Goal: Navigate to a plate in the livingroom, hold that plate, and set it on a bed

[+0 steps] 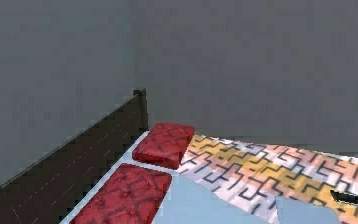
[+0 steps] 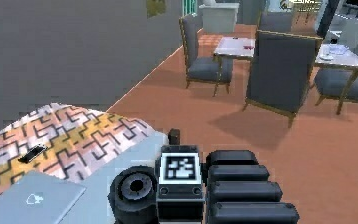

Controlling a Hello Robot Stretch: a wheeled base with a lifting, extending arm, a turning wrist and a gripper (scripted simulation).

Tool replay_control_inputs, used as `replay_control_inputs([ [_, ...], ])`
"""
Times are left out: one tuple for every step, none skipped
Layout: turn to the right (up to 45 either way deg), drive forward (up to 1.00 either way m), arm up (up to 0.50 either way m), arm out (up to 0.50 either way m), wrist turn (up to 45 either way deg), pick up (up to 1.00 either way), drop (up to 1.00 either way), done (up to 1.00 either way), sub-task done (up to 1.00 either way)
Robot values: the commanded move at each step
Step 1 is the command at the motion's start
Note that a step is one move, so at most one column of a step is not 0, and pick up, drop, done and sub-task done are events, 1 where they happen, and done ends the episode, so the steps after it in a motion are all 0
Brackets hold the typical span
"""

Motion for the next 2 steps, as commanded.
replay_control_inputs([
  [45.0, 0.00, 0.00, 0.00, 0.0, 0.00, 0.00, 0.00, 0.00],
  [3.0, 0.00, 0.00, 0.00, 0.0, 0.00, 0.00, 0.00, 0.00],
])
